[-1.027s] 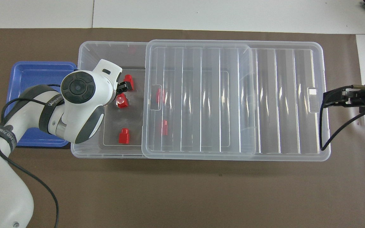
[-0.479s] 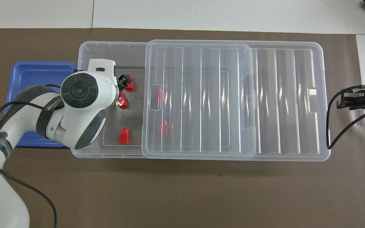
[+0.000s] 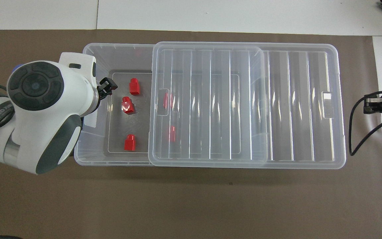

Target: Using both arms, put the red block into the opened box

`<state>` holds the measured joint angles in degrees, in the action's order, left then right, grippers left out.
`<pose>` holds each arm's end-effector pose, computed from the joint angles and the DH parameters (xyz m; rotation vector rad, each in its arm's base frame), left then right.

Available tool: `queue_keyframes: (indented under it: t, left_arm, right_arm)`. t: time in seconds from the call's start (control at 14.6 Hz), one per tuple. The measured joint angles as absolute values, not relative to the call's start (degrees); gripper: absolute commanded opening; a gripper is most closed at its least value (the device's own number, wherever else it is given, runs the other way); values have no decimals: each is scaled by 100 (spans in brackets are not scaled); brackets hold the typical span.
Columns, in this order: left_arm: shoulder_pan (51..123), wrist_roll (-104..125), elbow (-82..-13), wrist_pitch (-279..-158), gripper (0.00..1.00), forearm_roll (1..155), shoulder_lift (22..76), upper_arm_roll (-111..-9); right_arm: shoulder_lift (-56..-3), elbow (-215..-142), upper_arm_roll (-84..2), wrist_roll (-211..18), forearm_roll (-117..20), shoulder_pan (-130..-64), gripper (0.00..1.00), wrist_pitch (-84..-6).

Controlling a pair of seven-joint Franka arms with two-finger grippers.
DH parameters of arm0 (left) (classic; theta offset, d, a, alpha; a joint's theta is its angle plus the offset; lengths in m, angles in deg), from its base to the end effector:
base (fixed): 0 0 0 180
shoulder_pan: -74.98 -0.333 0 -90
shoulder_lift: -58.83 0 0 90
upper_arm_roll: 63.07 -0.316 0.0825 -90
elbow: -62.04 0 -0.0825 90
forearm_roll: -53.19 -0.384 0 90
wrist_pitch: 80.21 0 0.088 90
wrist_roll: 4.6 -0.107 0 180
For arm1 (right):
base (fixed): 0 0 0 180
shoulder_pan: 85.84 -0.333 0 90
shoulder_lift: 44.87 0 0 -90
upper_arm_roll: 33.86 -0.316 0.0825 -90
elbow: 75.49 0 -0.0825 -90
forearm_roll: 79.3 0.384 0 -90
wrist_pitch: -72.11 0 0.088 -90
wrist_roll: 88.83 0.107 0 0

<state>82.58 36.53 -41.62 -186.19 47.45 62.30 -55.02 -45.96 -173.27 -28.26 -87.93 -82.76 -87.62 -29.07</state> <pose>0.5354 -0.1438 0.5692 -3.0201 -0.6465 -0.2145 0.5620 -0.0433 0.5880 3.0775 -0.1124 0.1183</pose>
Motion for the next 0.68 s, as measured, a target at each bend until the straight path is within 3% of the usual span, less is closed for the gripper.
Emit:
queue_keyframes:
  t: [0.41, 0.68]
  left_arm:
    - [7575, 1798, -4156, -17988, 100, 4958, 6677, -5558]
    - [7080, 614, -3877, -17719, 100, 4959, 6767, -5666]
  right_arm:
    - [-3798, -17458, -2819, -9924, -8276, -8294, 0, -4183]
    - [-3425, -17576, -2820, -10488, -8105, -8230, 0, -4600]
